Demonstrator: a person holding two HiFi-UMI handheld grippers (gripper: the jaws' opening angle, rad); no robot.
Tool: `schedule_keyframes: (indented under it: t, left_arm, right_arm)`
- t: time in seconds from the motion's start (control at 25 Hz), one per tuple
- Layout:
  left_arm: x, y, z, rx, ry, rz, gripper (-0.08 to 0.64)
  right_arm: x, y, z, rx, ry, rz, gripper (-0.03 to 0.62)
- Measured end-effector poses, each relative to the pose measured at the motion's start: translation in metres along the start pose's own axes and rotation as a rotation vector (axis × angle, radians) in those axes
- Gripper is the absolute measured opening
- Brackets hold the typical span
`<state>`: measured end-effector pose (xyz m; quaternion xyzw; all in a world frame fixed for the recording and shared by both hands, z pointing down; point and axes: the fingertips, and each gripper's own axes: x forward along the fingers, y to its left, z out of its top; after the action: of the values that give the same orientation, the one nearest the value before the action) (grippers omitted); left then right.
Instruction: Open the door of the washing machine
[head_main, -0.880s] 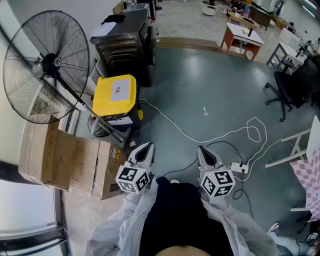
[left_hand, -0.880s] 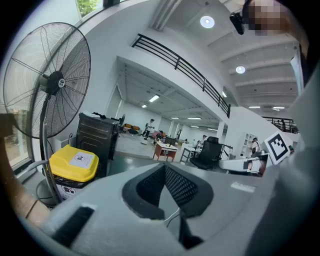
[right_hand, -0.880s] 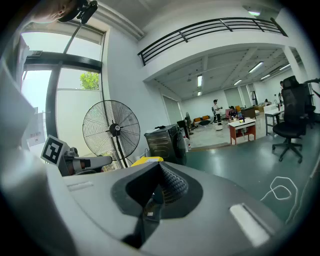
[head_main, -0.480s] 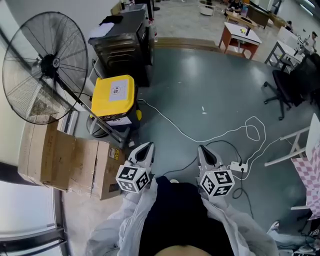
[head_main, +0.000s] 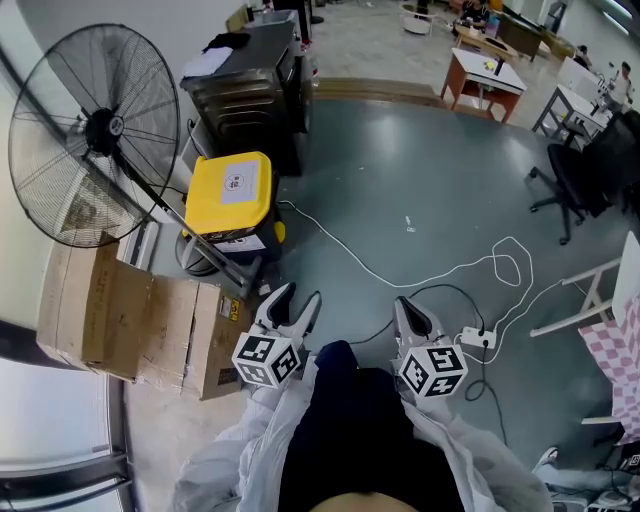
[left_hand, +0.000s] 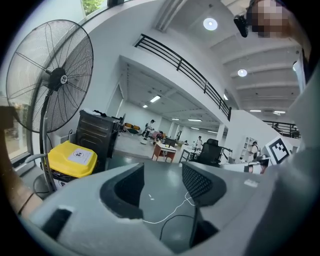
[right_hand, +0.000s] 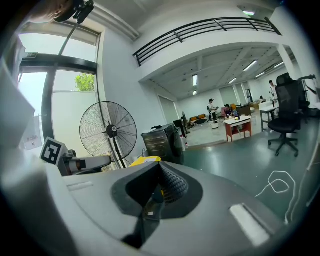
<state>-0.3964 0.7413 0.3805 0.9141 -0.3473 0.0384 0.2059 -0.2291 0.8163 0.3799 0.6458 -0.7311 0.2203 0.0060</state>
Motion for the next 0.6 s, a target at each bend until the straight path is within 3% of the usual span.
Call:
schedule_keyframes:
  t: [0.28,0.6]
  left_arm:
    - [0.009,0.0,-0.007,-0.036,0.025,-0.013,0.363]
    - [0.039,0.009,-0.004,-0.028,0.03,-0.025,0.379]
  right_arm:
    - [0.002,-0.002,-0.011,0.026,0.037,-0.006,0.011]
    - [0.03,-0.018,-0.008,0.045,0.06,-0.003,0.011]
